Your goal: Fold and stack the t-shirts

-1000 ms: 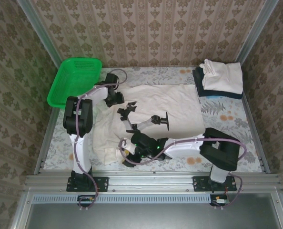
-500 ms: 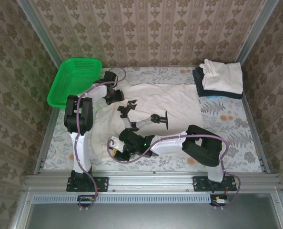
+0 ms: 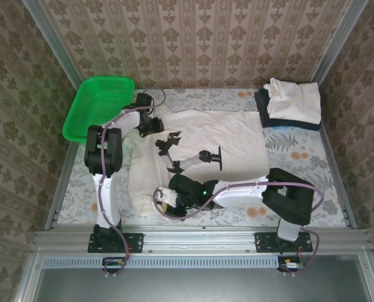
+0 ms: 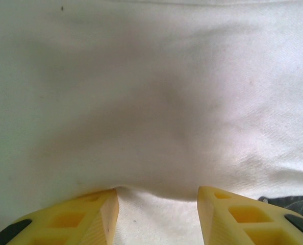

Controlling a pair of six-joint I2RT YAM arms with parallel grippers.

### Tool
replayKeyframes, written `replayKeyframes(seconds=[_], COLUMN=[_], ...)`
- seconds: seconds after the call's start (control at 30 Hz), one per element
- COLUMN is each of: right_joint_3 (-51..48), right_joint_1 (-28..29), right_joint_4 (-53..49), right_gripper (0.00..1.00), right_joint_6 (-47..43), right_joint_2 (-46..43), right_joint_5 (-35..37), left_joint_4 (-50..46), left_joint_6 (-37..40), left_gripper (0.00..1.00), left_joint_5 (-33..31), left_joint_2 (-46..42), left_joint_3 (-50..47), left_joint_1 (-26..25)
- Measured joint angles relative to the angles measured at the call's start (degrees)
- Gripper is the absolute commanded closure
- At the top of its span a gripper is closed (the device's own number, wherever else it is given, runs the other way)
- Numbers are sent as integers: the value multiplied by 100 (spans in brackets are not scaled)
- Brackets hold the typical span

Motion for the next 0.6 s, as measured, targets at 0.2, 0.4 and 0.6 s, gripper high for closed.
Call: replayKeyframes(seconds=[0.2, 0.4, 0.6], right_joint_3=[-262, -632, -538], right_joint_1=[-68, -1169, -2306], right_joint_4=[-284, -570, -1237], right_gripper=[53, 42, 33], right_joint_6=[48, 990, 2339], right_joint_2=[-715, -1191, -933], right_joint_5=[-55, 999, 2404], left_joint_4=[-9, -68, -153], left_joint_6=[90, 155, 127], left_gripper=[54, 52, 38], left_joint_5=[13, -31, -291], left_joint_2=[37, -31, -1305], left_joint_3=[66, 7, -1207], left_joint_1=[4, 4, -52])
